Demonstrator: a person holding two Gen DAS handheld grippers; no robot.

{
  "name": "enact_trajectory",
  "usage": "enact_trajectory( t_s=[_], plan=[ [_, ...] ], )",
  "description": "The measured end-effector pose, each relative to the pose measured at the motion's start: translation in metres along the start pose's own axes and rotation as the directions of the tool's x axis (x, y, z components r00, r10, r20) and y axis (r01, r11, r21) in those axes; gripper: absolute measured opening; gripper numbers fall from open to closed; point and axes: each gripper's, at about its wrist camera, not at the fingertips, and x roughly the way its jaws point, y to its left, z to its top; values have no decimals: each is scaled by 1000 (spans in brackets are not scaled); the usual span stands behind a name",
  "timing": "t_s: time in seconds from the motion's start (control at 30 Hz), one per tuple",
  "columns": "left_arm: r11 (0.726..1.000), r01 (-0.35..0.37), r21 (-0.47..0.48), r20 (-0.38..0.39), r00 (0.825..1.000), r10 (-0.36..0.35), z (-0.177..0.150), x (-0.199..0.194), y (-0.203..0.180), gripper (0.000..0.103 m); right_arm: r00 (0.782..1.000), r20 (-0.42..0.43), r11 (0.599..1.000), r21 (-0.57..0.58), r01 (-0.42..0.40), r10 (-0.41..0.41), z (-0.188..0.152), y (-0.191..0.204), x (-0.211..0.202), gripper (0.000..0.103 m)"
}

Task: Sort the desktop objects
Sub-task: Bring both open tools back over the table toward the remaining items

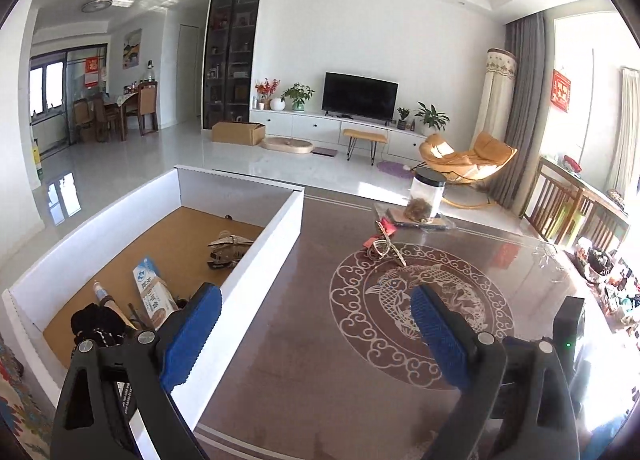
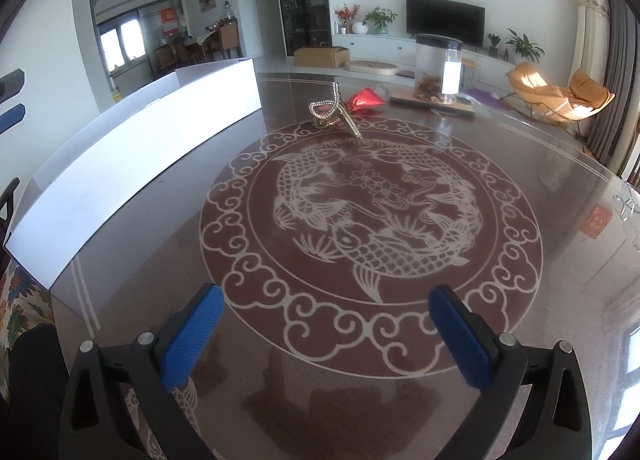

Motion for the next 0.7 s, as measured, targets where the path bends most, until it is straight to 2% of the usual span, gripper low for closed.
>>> enact_trajectory(
  t_s=[0.1, 0.3, 0.53, 0.63, 0.7],
  plan=[
    [998, 57, -4, -45, 997, -57, -12, 12, -18, 97, 1000, -13, 1000, -2, 6, -6, -6, -2, 1, 102],
    [996, 87, 7, -164, 983, -85, -44, 53, -43, 97, 1000, -11, 1000, 3, 0, 0, -11, -3, 1, 102],
    [995, 47, 89, -292, 956, -20, -90, 102, -58, 97, 1000, -24, 1000, 11, 1, -1, -13, -10, 4, 102],
    [998, 22, 60, -342, 940, 0, -107, 115, -49, 97, 1000, -27, 1000, -3, 14, -14, -5, -15, 10, 102],
    [999, 17, 33, -344, 939, -4, -108, 117, -43, 97, 1000, -20, 1000, -19, 22, -22, 5, -19, 17, 102]
  ],
)
